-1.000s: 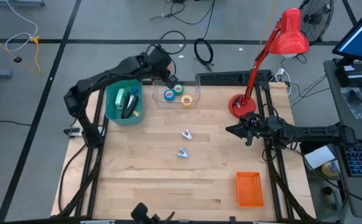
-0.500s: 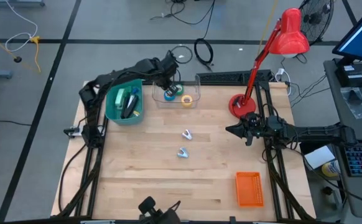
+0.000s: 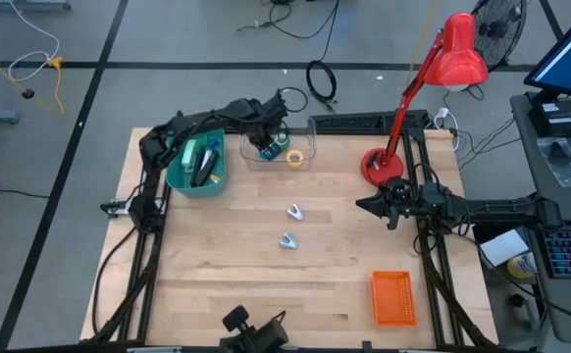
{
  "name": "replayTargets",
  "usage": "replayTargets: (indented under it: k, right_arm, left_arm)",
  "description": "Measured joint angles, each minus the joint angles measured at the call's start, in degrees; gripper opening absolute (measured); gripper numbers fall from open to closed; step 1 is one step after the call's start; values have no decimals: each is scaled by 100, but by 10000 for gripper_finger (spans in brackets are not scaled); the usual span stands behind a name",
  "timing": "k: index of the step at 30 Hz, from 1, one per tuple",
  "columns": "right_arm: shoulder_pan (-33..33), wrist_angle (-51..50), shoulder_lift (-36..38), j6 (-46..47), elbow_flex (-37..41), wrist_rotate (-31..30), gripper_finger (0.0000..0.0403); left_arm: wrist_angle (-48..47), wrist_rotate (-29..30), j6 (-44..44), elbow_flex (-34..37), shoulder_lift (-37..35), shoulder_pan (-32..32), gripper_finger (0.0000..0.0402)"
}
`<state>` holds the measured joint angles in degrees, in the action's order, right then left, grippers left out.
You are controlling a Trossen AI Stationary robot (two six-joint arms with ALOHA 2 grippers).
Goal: Pick and place Stapler, Stapler remover, tape
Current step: Put the orange tape into the transparent bin
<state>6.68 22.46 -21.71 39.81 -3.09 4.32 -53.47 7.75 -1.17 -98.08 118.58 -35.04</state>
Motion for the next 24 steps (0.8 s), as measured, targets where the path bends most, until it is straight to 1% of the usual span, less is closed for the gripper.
replayTargets:
  k: [7,10,21,24]
  right_arm:
    - [1,0,1,2,0,-1,4]
    - [-1,0,1,2,0,-1,4]
    - [1,0,1,0,0,-1,4]
    - [1,0,1,1,0,-1,4]
  left_arm:
    - [15,-16,-15,0,9,-199,43]
    - [48,-177,-37,21,9,-253,43]
    - [151,-279,-57,310,9,-228,43]
    - [279,-389,-59,384,9,-228,43]
